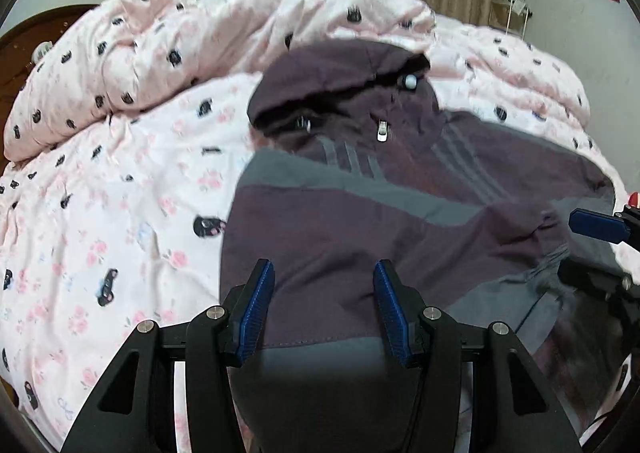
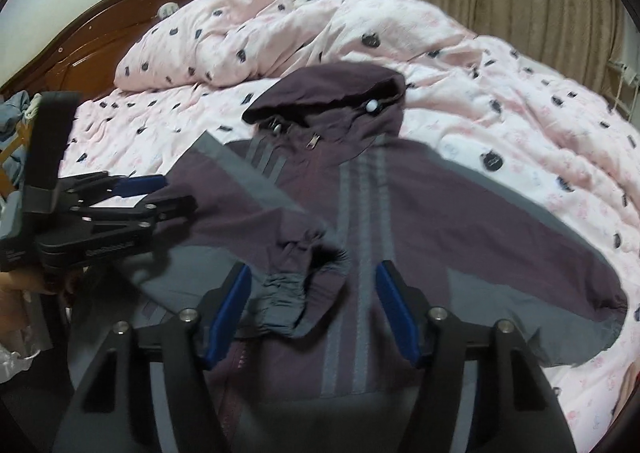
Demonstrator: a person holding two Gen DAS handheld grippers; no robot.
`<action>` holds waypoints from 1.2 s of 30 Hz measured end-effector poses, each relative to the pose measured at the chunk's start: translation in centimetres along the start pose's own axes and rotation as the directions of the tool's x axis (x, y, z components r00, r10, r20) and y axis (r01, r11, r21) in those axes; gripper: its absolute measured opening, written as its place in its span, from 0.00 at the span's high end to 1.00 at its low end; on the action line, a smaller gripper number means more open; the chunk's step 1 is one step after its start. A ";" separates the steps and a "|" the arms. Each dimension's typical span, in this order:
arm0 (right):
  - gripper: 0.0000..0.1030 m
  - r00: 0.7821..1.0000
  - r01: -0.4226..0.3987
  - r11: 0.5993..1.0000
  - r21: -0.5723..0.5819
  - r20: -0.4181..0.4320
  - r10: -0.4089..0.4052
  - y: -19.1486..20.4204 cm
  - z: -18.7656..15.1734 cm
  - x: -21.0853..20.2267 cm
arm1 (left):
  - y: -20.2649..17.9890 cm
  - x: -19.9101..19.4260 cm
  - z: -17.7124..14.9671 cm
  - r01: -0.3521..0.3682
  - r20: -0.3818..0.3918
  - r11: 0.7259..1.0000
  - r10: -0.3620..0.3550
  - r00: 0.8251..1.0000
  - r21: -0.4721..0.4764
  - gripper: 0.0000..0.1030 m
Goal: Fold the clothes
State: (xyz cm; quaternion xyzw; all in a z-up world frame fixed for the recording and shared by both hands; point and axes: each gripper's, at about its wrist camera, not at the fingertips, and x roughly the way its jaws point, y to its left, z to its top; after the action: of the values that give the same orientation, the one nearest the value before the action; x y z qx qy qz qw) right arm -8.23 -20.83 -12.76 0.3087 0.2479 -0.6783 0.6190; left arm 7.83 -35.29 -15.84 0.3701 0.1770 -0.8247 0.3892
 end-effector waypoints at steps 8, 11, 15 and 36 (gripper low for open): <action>0.60 0.997 -0.050 0.997 0.066 -0.055 0.054 -1.3 -0.2 1.5 | -0.2 0.8 -0.4 0.005 -0.038 1.000 -0.005 0.999 0.005 0.54; 0.60 0.997 -0.059 0.996 0.067 -0.045 0.062 -1.4 -0.1 1.3 | -0.2 0.9 -0.4 0.007 -0.043 1.000 -0.007 0.999 -0.001 0.54; 0.61 0.997 -0.074 0.996 0.053 -0.025 0.075 -1.2 0.1 0.5 | -0.3 1.0 -0.3 0.008 -0.044 1.000 -0.008 0.999 -0.001 0.54; 0.92 0.970 -0.218 0.962 0.167 -0.075 0.233 -2.6 0.0 0.8 | -0.2 1.0 -0.5 0.010 -0.036 1.000 -0.011 0.999 -0.017 0.54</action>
State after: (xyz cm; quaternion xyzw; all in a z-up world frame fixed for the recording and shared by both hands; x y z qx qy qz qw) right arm -10.88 -21.13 -13.49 0.4143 0.1855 -0.6056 0.6536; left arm 7.53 -35.37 -16.90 0.3808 0.1926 -0.8186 0.3845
